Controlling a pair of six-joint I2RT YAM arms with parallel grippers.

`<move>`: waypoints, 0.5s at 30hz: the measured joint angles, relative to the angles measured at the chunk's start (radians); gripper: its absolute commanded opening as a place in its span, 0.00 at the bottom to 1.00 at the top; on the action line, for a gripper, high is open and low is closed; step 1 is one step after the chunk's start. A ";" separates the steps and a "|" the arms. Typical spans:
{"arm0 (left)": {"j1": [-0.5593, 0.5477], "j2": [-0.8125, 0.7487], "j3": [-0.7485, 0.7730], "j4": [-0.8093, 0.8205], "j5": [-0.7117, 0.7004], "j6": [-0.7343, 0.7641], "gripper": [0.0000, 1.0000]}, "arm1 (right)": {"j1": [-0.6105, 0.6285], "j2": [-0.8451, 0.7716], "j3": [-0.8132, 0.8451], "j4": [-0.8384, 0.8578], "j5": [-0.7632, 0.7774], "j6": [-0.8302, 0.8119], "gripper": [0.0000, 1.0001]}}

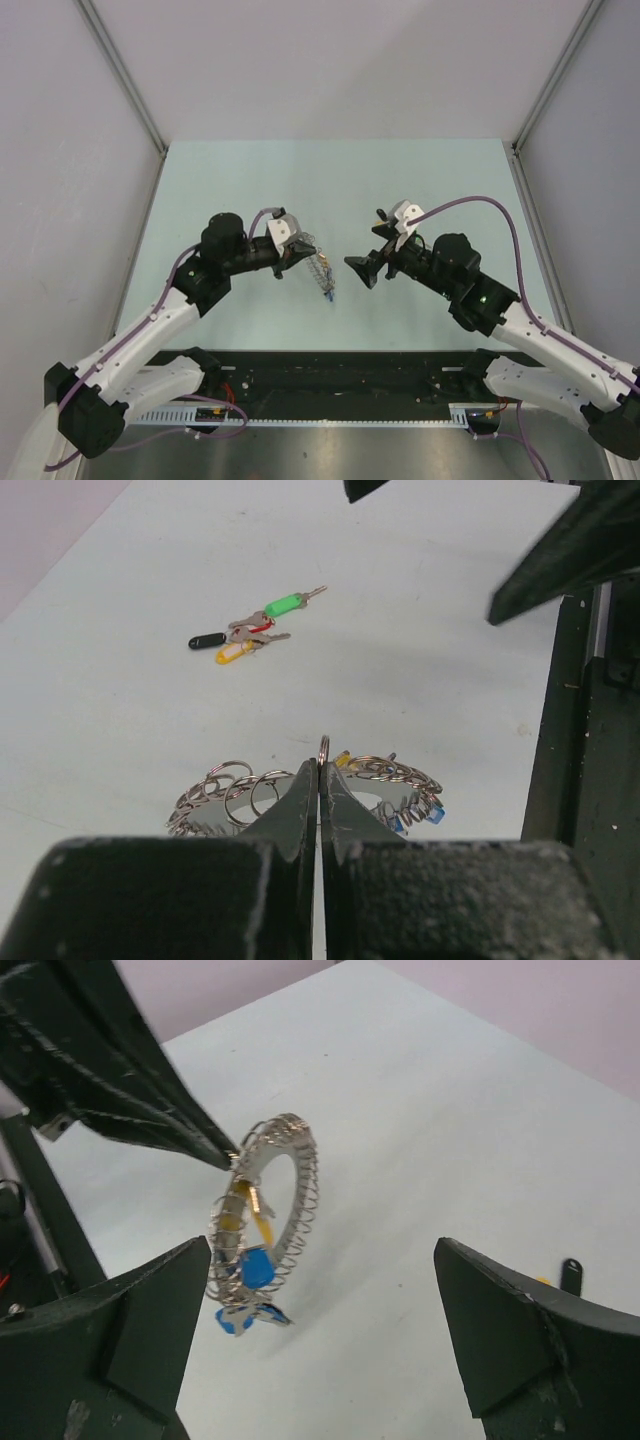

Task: Put the keys on the keyring

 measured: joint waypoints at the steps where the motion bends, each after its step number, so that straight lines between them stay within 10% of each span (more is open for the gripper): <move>1: 0.000 0.000 0.005 0.000 0.005 0.007 0.00 | -0.011 0.000 -0.003 0.006 0.014 0.011 1.00; 15: 0.002 -0.042 0.007 -0.010 0.085 0.110 0.00 | -0.123 0.067 -0.005 0.071 -0.029 0.133 0.80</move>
